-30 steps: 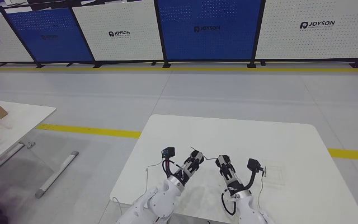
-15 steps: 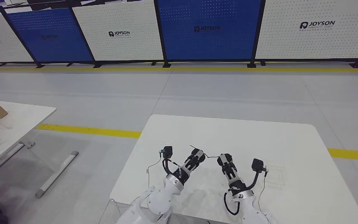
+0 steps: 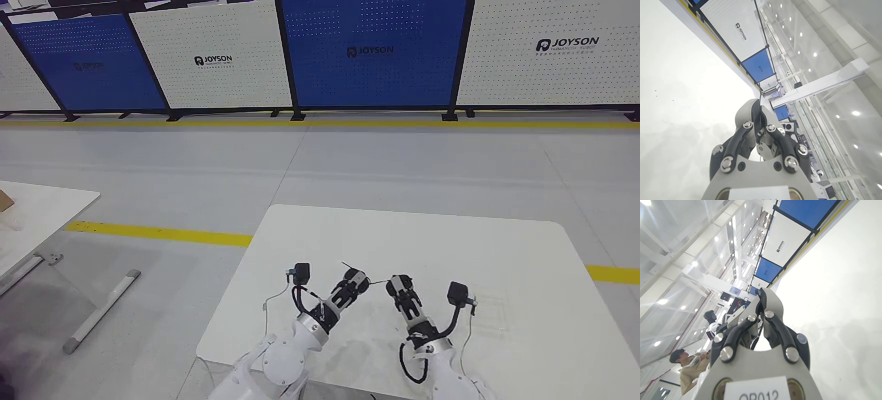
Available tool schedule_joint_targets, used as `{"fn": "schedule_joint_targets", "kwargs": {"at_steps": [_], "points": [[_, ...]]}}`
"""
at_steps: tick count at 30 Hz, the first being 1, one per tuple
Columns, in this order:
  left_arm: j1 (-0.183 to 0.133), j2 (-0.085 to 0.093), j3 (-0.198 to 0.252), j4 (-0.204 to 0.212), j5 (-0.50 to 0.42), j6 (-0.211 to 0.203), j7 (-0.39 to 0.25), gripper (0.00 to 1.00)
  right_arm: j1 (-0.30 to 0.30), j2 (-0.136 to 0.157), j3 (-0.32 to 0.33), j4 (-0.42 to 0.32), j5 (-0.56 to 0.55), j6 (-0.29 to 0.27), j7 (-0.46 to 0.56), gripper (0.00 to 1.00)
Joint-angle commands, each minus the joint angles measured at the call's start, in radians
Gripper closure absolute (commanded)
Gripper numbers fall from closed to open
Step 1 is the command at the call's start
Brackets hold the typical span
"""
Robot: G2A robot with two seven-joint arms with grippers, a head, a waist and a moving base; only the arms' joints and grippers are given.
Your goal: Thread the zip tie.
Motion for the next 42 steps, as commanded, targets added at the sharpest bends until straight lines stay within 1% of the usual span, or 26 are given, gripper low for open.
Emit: {"fn": "schedule_joint_targets", "kwargs": {"at_steps": [1,6,8,11,15,19,22,24,32,33,35,42], "points": [[0.000,0.000,-0.002,0.002,0.003,0.000,0.001,1.00,-0.001,-0.001,0.001,-0.001,-0.001,-0.001,-0.002,1.00],[-0.003,0.000,-0.001,0.010,0.026,0.010,0.005,1.00,-0.009,-0.001,0.009,-0.010,-0.010,0.001,-0.012,1.00],[-0.004,-0.001,0.000,0.011,0.034,0.012,0.007,0.91,-0.013,-0.001,0.012,-0.016,-0.015,0.006,-0.013,1.00],[-0.004,-0.001,0.001,0.011,0.046,0.011,0.013,0.83,-0.018,-0.002,0.014,-0.022,-0.022,0.013,-0.013,1.00],[-0.006,-0.001,0.004,0.010,0.058,0.017,0.001,0.80,-0.020,-0.003,0.016,-0.027,-0.032,0.025,-0.014,1.00],[-0.006,-0.002,0.004,0.010,0.069,0.022,-0.001,0.84,-0.021,-0.005,0.015,-0.029,-0.040,0.035,-0.014,1.00],[-0.006,-0.002,0.007,0.011,0.081,0.024,-0.004,0.84,-0.021,-0.006,0.016,-0.031,-0.043,0.038,-0.013,1.00],[-0.006,-0.002,0.009,0.011,0.088,0.026,-0.006,0.86,-0.022,-0.006,0.016,-0.033,-0.046,0.040,-0.013,1.00],[-0.011,-0.004,0.013,0.012,0.097,0.038,-0.002,0.89,-0.027,-0.009,0.017,-0.038,-0.055,0.037,-0.012,1.00],[-0.012,-0.005,0.014,0.013,0.097,0.039,-0.003,0.96,-0.027,-0.009,0.017,-0.037,-0.054,0.036,-0.011,1.00],[-0.014,-0.005,0.016,0.017,0.097,0.040,-0.003,1.00,-0.027,-0.010,0.019,-0.036,-0.053,0.033,-0.010,1.00],[-0.018,-0.008,0.020,0.024,0.094,0.041,0.000,1.00,-0.031,-0.011,0.022,-0.040,-0.056,0.028,-0.010,1.00]]}}
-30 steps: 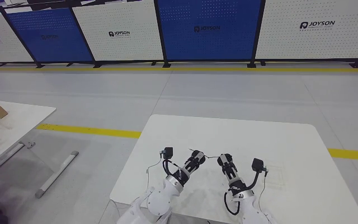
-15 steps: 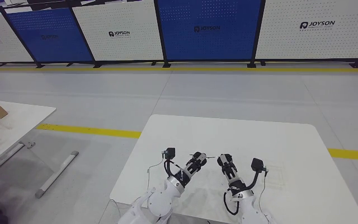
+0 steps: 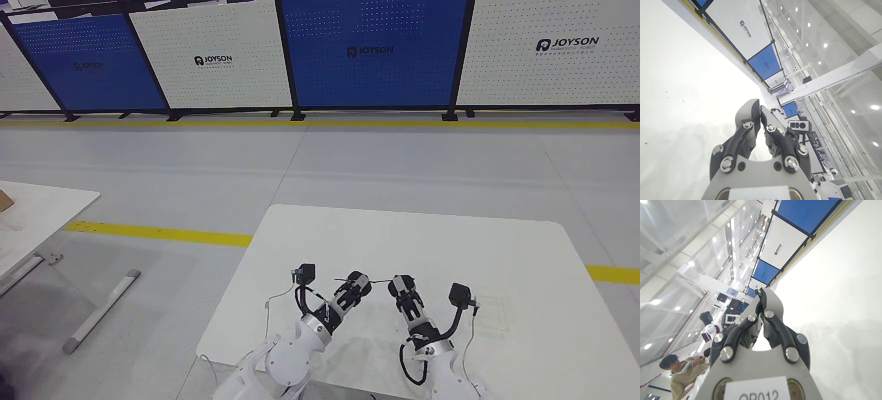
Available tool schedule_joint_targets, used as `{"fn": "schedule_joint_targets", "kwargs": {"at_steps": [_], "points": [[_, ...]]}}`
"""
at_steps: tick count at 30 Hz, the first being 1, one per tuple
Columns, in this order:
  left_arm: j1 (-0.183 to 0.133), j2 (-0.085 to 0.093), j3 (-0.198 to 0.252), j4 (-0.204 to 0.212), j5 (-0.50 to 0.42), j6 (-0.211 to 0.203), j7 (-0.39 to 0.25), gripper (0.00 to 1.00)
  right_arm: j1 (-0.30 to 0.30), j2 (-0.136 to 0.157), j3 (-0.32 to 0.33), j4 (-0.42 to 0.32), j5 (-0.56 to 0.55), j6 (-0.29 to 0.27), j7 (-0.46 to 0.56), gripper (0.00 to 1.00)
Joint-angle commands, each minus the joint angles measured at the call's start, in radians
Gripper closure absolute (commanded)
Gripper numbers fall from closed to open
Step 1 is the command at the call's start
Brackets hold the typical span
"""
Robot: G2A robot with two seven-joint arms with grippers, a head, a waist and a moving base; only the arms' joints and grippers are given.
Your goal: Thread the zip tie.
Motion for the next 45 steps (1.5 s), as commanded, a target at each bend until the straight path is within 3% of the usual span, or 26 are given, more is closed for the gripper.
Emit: {"fn": "schedule_joint_targets", "kwargs": {"at_steps": [1,16,26,27,28,31,32,35,38,45], "points": [[0.000,0.000,0.000,0.001,-0.001,-0.001,0.001,1.00,-0.001,0.000,0.000,-0.001,-0.002,0.000,0.001,1.00],[0.014,0.002,-0.004,-0.009,0.002,-0.028,-0.028,1.00,0.015,-0.006,-0.002,0.017,0.007,0.016,0.041,1.00],[0.016,0.002,-0.006,-0.013,0.008,-0.022,-0.032,1.00,0.007,-0.007,-0.005,0.007,-0.016,0.006,0.040,1.00],[0.016,0.002,-0.005,-0.013,0.011,-0.020,-0.032,0.91,0.006,-0.007,-0.004,0.006,-0.017,0.005,0.039,1.00],[0.015,0.002,-0.005,-0.012,0.015,-0.019,-0.032,0.66,0.005,-0.007,-0.002,0.005,-0.018,0.006,0.037,1.00],[0.015,0.002,-0.004,-0.012,0.018,-0.019,-0.032,0.47,0.003,-0.007,0.001,0.006,-0.021,0.013,0.036,1.00],[0.015,0.002,-0.005,-0.012,0.018,-0.020,-0.031,0.45,0.003,-0.007,0.001,0.006,-0.021,0.014,0.035,1.00],[0.019,0.003,-0.011,-0.014,0.016,-0.025,-0.026,0.49,0.003,-0.008,0.003,0.008,-0.022,0.022,0.031,1.00],[0.025,0.005,-0.022,-0.019,0.020,-0.033,-0.022,0.62,0.004,-0.009,0.004,0.008,-0.025,0.037,0.030,1.00],[0.040,0.010,-0.046,-0.035,0.028,-0.042,-0.023,0.75,0.002,-0.011,0.006,0.005,-0.028,0.045,0.031,1.00]]}}
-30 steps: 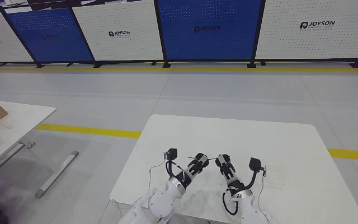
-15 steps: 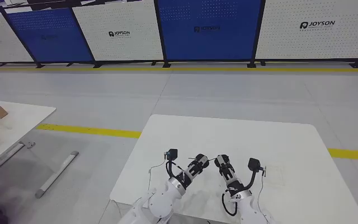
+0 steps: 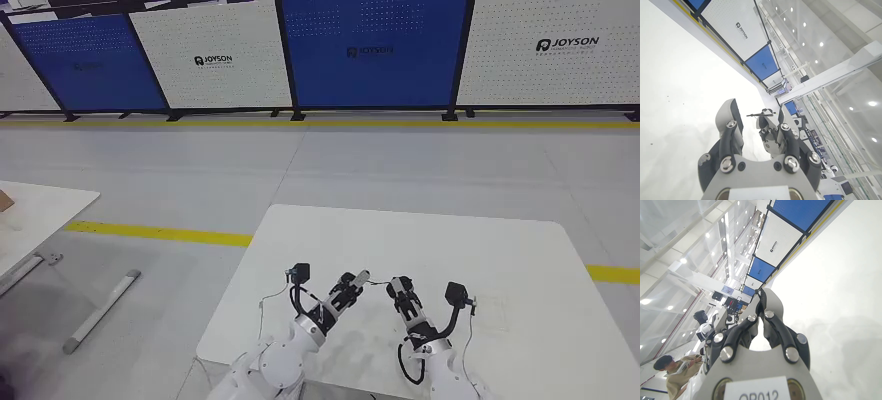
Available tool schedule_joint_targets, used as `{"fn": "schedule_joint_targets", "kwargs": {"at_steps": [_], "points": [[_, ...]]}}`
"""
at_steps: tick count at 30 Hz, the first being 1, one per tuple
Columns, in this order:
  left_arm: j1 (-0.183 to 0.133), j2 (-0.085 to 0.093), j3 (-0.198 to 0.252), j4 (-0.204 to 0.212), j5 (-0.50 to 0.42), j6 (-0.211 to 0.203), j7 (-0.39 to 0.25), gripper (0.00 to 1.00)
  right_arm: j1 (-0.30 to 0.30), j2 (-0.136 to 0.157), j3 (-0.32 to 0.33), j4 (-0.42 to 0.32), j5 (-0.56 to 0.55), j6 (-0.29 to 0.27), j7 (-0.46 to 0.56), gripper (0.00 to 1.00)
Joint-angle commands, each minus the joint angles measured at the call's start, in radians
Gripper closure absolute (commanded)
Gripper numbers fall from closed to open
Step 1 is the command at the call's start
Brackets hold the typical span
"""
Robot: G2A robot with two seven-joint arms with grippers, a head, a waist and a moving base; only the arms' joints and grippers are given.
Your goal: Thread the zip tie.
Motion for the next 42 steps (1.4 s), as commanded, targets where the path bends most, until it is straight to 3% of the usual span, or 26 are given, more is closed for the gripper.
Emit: {"fn": "schedule_joint_targets", "kwargs": {"at_steps": [1,7,13,16,37,39,40,42], "points": [[0.003,0.001,0.000,-0.003,0.008,-0.001,-0.002,0.76,-0.001,0.000,0.000,-0.001,-0.002,-0.001,0.000,1.00],[0.006,0.000,0.003,-0.007,0.017,0.001,-0.001,0.91,-0.006,-0.001,0.001,-0.007,-0.008,-0.004,0.000,1.00],[0.006,0.000,0.006,-0.008,0.018,0.003,-0.002,0.90,-0.009,-0.001,0.005,-0.010,-0.008,-0.007,0.001,1.00],[0.005,-0.001,0.008,-0.007,0.018,0.006,-0.001,1.00,-0.007,-0.002,0.004,-0.009,-0.008,-0.007,0.004,1.00],[0.002,0.001,0.006,0.002,0.001,-0.015,-0.041,1.00,0.005,-0.009,-0.008,0.004,-0.026,0.005,0.015,1.00],[0.002,0.001,0.005,0.002,-0.006,-0.014,-0.041,1.00,0.007,-0.009,-0.008,0.004,-0.020,0.010,0.020,0.42],[0.002,0.001,0.004,0.003,-0.008,-0.013,-0.042,1.00,0.008,-0.010,-0.008,0.005,-0.020,0.012,0.022,0.00],[0.001,0.001,0.004,0.004,-0.017,-0.010,-0.044,1.00,0.011,-0.010,-0.009,0.007,-0.025,0.013,0.030,0.00]]}}
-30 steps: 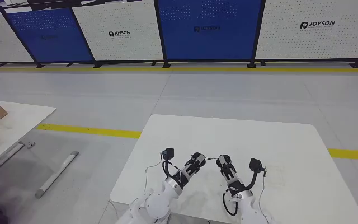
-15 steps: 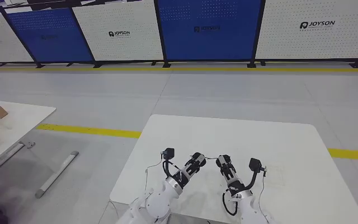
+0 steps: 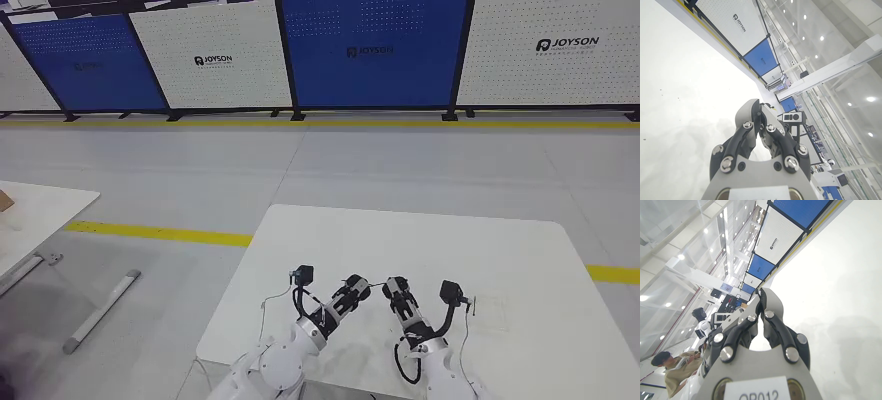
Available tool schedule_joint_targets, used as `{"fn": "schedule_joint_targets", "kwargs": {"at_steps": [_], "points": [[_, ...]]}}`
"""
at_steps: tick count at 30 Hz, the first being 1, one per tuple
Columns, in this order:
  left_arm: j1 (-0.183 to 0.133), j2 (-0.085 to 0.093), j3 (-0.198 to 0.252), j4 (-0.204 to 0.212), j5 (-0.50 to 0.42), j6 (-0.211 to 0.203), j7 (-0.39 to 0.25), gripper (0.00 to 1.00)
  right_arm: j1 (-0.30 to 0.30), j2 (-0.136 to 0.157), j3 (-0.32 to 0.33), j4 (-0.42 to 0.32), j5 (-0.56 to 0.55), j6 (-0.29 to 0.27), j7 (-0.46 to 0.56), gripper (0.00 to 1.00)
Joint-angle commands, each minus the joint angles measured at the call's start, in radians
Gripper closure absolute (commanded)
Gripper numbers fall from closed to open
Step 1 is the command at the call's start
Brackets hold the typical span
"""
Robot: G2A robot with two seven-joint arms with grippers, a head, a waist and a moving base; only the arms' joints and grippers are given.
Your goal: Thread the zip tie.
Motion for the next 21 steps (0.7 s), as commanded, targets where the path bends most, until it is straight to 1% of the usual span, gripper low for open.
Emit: {"fn": "schedule_joint_targets", "kwargs": {"at_steps": [1,5,8,11,14,16,21], "points": [[-0.002,0.000,0.000,0.001,-0.009,0.003,-0.002,1.00,0.003,0.000,-0.001,0.003,-0.009,0.001,0.009,0.00],[-0.010,-0.004,0.000,0.005,-0.054,0.025,0.004,1.00,0.006,0.002,-0.003,0.003,-0.027,-0.016,0.025,0.00],[-0.020,-0.008,-0.011,-0.001,-0.134,0.054,0.002,1.00,-0.001,0.004,-0.003,-0.008,-0.061,-0.031,0.026,0.00],[-0.024,-0.010,-0.031,-0.016,-0.218,0.077,-0.001,1.00,-0.025,0.010,0.011,-0.030,-0.082,-0.063,0.005,0.00],[-0.020,-0.009,-0.053,-0.033,-0.269,0.089,-0.007,1.00,-0.053,0.015,0.036,-0.048,-0.093,-0.069,-0.008,0.00],[-0.017,-0.008,-0.061,-0.041,-0.276,0.091,-0.011,1.00,-0.057,0.016,0.039,-0.052,-0.093,-0.069,-0.008,0.00],[-0.017,-0.008,-0.061,-0.041,-0.276,0.091,-0.011,1.00,-0.057,0.016,0.039,-0.052,-0.093,-0.069,-0.008,0.00]]}}
